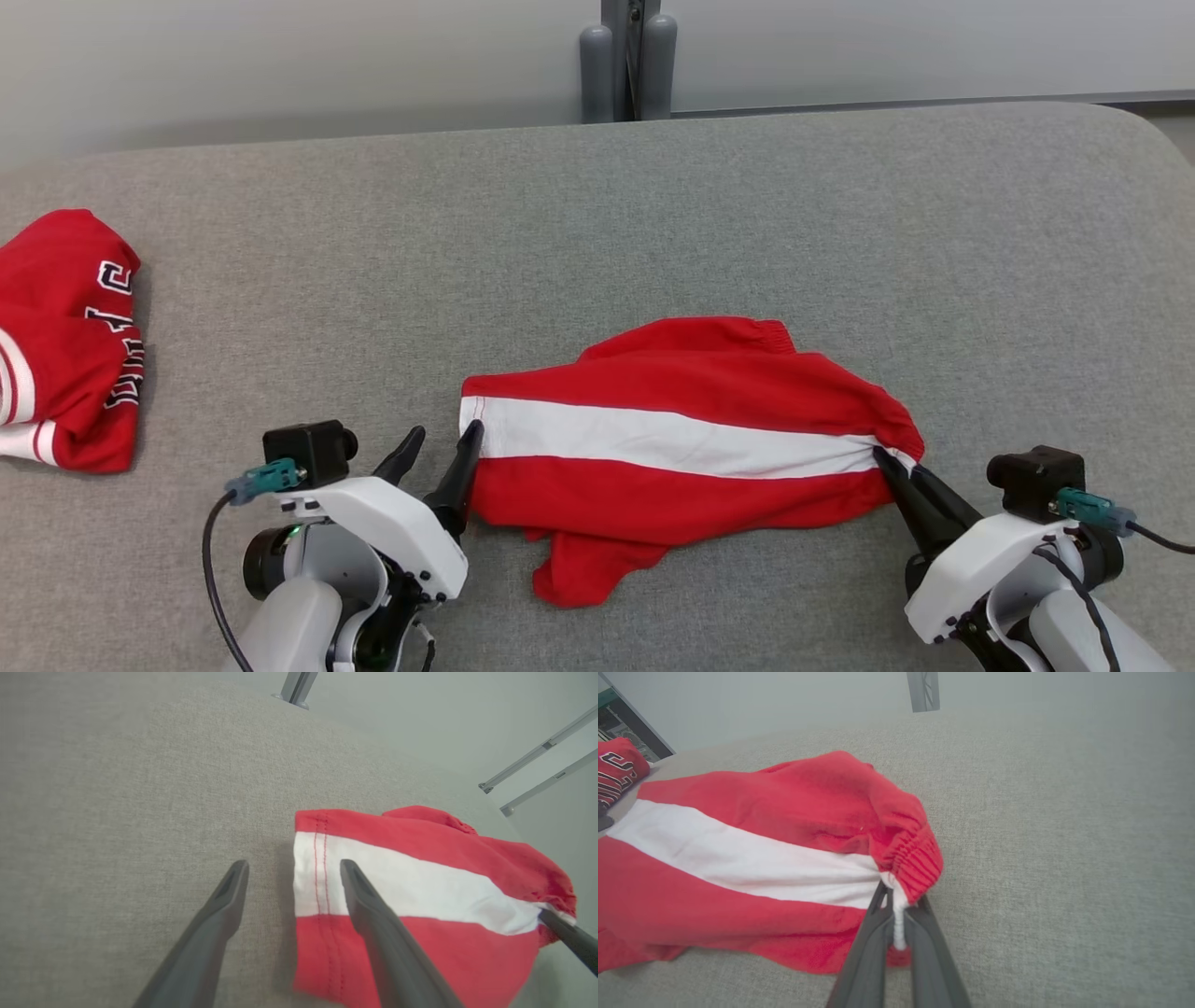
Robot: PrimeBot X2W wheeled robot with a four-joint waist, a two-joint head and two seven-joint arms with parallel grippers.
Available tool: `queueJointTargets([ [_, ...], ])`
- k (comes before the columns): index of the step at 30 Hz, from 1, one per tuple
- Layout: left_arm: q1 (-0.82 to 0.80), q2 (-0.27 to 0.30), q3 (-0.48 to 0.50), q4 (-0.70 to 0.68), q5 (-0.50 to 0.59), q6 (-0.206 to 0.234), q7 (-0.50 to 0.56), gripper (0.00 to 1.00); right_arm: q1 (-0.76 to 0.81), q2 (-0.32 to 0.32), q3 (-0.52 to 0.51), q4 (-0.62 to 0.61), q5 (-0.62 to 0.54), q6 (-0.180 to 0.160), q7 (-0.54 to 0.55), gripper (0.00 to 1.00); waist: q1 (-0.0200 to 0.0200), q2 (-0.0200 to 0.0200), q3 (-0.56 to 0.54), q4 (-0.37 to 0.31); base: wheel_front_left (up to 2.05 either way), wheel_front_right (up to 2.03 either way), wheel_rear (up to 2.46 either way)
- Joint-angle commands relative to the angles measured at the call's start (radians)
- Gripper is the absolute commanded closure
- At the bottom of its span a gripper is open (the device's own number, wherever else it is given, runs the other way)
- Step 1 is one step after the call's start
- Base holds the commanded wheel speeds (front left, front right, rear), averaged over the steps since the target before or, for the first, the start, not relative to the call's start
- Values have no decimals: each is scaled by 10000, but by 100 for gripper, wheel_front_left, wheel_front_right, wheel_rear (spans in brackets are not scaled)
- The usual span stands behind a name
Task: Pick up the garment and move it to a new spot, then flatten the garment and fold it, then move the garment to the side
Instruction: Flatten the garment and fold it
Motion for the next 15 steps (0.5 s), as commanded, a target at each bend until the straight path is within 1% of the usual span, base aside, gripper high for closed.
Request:
queueJointTargets([
  [1,-201,18,99,100,-172,-70,66,0,-124,-82,26,36,-12,14,-55,100,0,0,32,-50,0,0,0],
  [4,-427,66,54,414,-327,-236,399,0,-179,-66,174,115,19,14,-70,100,0,0,61,-133,0,0,0],
  [7,-668,185,-69,618,-248,-368,622,0,-231,-40,287,179,91,14,-105,100,0,0,72,-184,0,0,0],
  [15,-563,144,-202,496,-764,-633,1357,0,-240,-61,375,435,219,14,-256,100,0,0,7,-192,0,0,0],
])
